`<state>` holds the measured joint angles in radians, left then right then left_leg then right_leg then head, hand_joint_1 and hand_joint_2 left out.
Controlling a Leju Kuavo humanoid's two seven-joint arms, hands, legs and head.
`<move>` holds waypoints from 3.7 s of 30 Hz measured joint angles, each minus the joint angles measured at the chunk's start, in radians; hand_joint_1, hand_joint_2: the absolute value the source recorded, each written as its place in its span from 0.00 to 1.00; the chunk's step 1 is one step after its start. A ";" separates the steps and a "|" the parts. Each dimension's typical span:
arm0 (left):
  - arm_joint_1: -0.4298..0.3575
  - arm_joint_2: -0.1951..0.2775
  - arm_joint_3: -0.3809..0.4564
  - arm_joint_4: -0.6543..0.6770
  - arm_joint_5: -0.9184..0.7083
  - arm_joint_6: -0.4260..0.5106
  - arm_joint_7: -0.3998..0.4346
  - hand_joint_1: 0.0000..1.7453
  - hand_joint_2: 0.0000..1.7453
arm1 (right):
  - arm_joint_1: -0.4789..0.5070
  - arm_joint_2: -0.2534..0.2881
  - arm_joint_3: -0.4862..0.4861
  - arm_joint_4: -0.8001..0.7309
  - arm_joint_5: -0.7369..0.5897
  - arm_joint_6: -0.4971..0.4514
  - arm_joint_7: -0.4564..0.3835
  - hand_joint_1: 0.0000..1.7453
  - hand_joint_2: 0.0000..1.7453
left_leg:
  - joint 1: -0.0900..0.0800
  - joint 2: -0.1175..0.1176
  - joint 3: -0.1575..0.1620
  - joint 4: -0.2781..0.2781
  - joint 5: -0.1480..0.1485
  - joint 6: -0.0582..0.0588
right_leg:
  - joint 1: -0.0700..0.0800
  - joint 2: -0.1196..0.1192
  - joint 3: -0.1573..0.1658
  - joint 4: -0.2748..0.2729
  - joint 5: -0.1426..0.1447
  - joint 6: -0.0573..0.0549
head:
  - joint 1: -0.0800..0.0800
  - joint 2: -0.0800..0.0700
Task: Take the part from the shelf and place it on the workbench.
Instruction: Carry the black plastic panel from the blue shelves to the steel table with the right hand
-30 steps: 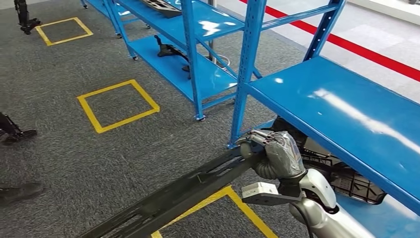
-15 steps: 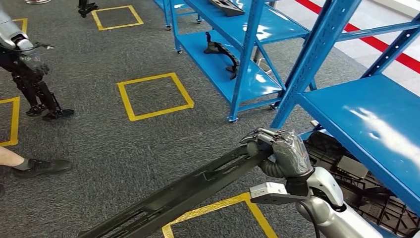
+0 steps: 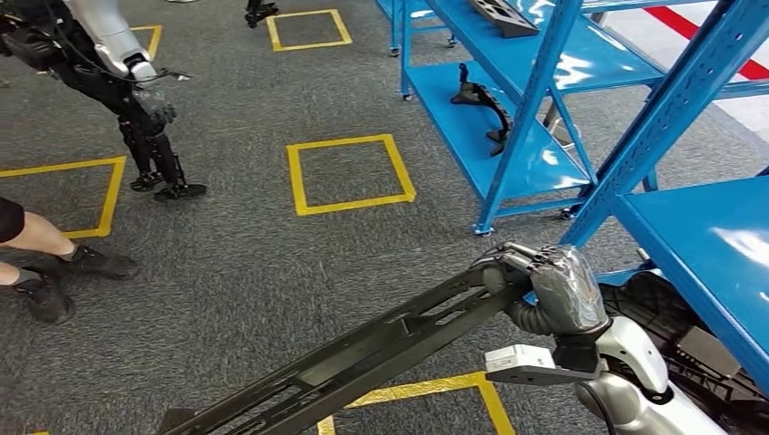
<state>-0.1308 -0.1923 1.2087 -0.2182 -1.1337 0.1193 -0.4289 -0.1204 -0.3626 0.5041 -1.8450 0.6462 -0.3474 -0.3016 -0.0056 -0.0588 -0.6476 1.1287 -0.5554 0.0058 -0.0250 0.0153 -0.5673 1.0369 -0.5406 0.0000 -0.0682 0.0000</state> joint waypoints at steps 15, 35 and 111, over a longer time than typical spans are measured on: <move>-0.012 -0.003 -0.021 0.000 -0.013 0.001 0.003 0.00 1.00 | 0.098 -0.037 -0.073 -0.080 0.006 -0.023 -0.002 1.00 1.00 | -0.008 0.082 0.050 -0.100 0.058 0.038 | 0.002 -0.078 0.030 0.056 -0.088 0.032 | 0.001 0.000; -0.006 -0.005 -0.039 0.002 -0.020 -0.013 0.014 0.00 1.00 | 0.247 -0.069 -0.181 -0.182 0.009 -0.042 -0.020 1.00 1.00 | 0.007 0.048 -0.091 0.186 -0.057 -0.009 | -0.001 -0.058 0.015 0.010 -0.024 0.003 | 0.000 0.000; 0.003 -0.002 -0.058 0.002 0.000 -0.017 0.003 0.00 1.00 | 0.312 -0.040 -0.265 -0.245 -0.011 -0.025 -0.060 1.00 1.00 | -0.006 0.054 0.060 -0.085 0.035 0.059 | -0.005 -0.020 -0.088 0.259 -0.155 0.044 | 0.004 0.000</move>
<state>-0.1277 -0.1947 1.1505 -0.2163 -1.1339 0.1020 -0.4262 0.1921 -0.4026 0.2388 -2.0897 0.6351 -0.3727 -0.3613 -0.0112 -0.0043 -0.5872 1.0432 -0.5202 0.0646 -0.0302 -0.0051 -0.6556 1.2962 -0.6954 0.0440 -0.0638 0.0000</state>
